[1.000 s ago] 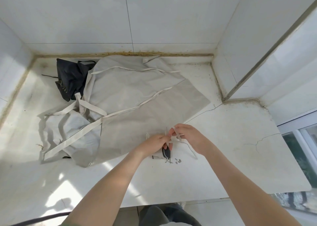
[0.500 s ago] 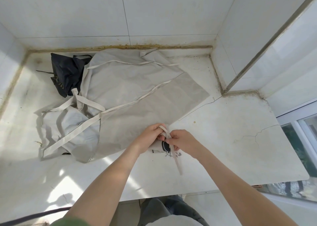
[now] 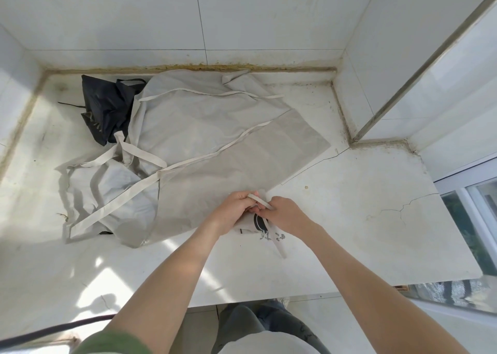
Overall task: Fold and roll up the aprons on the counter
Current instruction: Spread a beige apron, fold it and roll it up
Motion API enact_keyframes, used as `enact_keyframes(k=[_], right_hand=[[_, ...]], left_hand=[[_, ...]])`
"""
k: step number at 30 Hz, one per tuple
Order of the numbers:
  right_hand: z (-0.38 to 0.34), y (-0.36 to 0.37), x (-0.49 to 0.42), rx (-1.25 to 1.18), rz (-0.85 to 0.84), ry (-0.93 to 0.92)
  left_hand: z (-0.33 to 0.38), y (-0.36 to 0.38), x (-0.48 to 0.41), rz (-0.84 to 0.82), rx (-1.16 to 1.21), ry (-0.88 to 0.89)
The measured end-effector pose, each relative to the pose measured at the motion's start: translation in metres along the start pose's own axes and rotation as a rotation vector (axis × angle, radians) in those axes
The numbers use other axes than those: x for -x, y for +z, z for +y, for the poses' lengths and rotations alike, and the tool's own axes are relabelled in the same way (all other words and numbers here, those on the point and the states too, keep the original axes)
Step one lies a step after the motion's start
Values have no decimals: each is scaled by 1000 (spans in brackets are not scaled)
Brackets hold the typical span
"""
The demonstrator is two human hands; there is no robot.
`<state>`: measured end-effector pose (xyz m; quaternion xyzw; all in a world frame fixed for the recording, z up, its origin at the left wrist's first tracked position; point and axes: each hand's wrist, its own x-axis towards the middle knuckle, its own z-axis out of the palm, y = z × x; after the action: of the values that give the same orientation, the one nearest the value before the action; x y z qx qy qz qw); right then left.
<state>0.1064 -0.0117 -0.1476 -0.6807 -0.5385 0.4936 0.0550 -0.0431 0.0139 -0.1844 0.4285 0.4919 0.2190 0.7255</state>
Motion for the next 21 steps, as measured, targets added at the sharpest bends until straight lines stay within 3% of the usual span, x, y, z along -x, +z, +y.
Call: enact_keyframes(k=[6, 13, 16, 21], right_hand=[[12, 4, 4, -425, 10, 144], [5, 13, 0, -413, 114, 228], [4, 15, 3, -523, 98, 208], [10, 3, 12, -982, -73, 48]], left_hand=[[0, 3, 4, -65, -66, 2], [3, 5, 7, -57, 0, 44], [6, 6, 10, -64, 69, 31], [6, 3, 12, -109, 59, 15]])
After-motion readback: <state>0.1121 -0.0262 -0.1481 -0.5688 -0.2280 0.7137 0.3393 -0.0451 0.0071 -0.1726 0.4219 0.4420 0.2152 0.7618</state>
